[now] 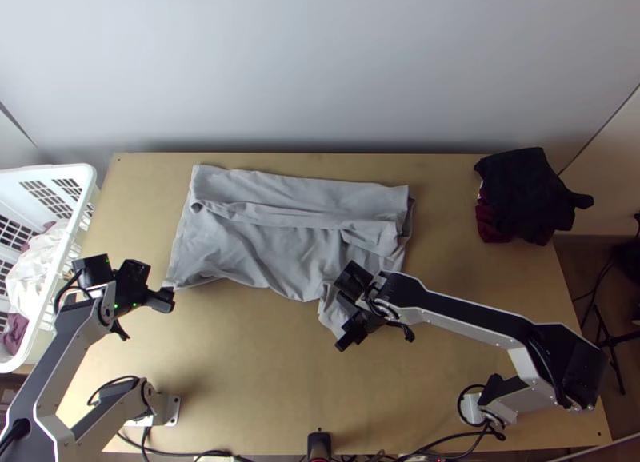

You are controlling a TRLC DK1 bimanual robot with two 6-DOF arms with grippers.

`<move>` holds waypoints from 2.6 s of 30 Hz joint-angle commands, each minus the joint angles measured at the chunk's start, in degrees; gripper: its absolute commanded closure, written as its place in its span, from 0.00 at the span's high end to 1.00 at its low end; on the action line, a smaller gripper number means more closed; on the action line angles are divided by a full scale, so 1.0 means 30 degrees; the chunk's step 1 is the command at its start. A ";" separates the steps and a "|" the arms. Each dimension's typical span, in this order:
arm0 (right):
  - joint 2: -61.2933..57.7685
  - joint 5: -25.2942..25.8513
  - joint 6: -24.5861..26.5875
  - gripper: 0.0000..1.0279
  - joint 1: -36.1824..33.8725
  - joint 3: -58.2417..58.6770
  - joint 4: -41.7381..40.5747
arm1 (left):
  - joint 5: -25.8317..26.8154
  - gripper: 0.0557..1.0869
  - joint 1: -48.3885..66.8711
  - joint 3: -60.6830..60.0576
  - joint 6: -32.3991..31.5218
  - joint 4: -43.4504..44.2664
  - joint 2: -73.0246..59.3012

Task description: Fold the t-shirt

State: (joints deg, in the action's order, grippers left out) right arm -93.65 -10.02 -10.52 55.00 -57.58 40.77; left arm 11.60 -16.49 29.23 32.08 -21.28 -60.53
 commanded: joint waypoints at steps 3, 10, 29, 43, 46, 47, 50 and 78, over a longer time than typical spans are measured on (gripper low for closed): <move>-0.0132 0.0059 -0.0008 0.20 -0.0082 -0.0171 0.0032 | 0.0178 0.94 0.1366 0.0509 -0.0848 -0.0730 -0.0858; -0.0103 0.0059 -0.0037 0.20 -0.0229 -0.0376 0.0061 | 0.0178 0.94 0.1835 0.0627 -0.1258 -0.0495 -0.2088; -0.0132 0.0118 -0.0037 0.20 -0.0756 -0.0933 0.0325 | 0.0178 0.38 0.2362 0.1007 -0.3074 0.0882 -0.4432; 0.0161 0.0176 -0.0008 0.20 -0.1137 -0.1109 0.0442 | 0.0881 0.06 0.2304 0.2589 -0.4246 -0.0378 -0.0623; 0.0571 0.0206 0.0051 0.20 -0.1752 -0.1343 0.0588 | 0.0910 0.06 0.2685 0.3380 -0.4598 -0.0935 0.0549; 0.0834 0.0206 0.0110 0.20 -0.2075 -0.1490 0.0764 | 0.0910 0.06 0.2743 0.3791 -0.4657 -0.1286 0.0695; 0.1889 0.0176 0.0139 0.15 -0.3334 -0.1958 0.0940 | 0.0822 0.06 0.2831 0.4582 -0.4627 -0.1726 0.0695; -0.1333 -0.0380 0.2951 0.03 -1.2123 -1.0074 0.0706 | -0.0174 0.06 0.2948 1.5011 -0.4832 -0.3015 -0.9822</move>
State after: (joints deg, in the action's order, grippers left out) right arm -92.12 -10.48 -2.90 25.12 -80.77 42.96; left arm 12.40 -8.08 66.11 17.34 -29.50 -80.73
